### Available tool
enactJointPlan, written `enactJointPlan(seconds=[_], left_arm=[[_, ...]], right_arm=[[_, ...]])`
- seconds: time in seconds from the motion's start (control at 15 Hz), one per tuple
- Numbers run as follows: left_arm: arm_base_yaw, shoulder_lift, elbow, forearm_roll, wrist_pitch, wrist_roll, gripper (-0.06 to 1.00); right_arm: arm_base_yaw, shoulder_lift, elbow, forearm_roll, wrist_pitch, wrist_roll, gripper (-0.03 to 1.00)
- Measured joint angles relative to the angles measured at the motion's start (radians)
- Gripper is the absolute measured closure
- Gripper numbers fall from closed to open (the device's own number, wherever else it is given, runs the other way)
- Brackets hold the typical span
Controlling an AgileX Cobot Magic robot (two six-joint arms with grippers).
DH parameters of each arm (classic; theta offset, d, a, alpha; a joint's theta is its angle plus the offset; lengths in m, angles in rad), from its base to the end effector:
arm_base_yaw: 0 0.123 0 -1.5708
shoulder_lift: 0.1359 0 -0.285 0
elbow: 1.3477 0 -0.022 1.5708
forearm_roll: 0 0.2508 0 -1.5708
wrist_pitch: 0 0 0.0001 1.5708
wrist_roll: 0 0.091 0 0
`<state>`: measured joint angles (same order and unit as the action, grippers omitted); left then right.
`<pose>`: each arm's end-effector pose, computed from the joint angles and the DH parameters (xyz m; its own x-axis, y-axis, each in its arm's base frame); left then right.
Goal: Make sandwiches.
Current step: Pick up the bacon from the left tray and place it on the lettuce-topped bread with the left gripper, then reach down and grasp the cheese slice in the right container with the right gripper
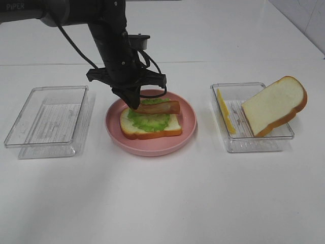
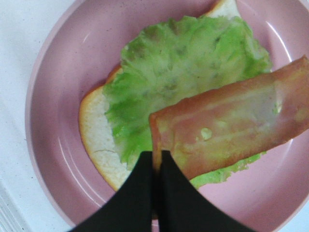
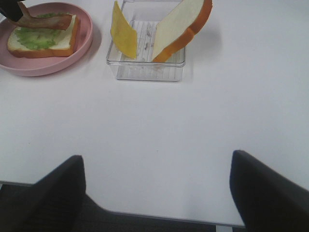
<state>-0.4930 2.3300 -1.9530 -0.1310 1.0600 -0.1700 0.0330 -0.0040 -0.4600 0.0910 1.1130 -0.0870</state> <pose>0.4259 -0.2406 0.1625 -0.9497 0.2484 -0.1909 0.2797 0.9467 -0.1598 -0.0039 0.0073 0.2623 -0.5257 -0.0639 -0.8483 -0.1266 0.9919 0.0037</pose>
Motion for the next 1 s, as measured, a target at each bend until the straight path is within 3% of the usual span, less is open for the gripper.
enactJointPlan(seconds=[0.33,0.53,0.67,0.8,0.87,1.0], left_arm=[[0.000,0.019,0.000,0.002,0.008,0.000,0.94],[0.000,0.019,0.000,0.003,0.008,0.000,0.82],[0.000,0.019,0.000,0.003,0.008,0.000,0.57],[0.000,0.019,0.000,0.003,0.008,-0.002,0.18],[0.000,0.018,0.000,0.003,0.009,-0.001,0.05],[0.000,-0.001,-0.009,0.004,0.019,-0.001,-0.03]], right_arm=[[0.000,0.000,0.000,0.000,0.000,0.000,0.17],[0.000,0.000,0.000,0.000,0.000,0.000,0.17],[0.000,0.000,0.000,0.000,0.000,0.000,0.17],[0.000,0.000,0.000,0.000,0.000,0.000,0.17],[0.000,0.000,0.000,0.000,0.000,0.000,0.17],[0.000,0.000,0.000,0.000,0.000,0.000,0.17]])
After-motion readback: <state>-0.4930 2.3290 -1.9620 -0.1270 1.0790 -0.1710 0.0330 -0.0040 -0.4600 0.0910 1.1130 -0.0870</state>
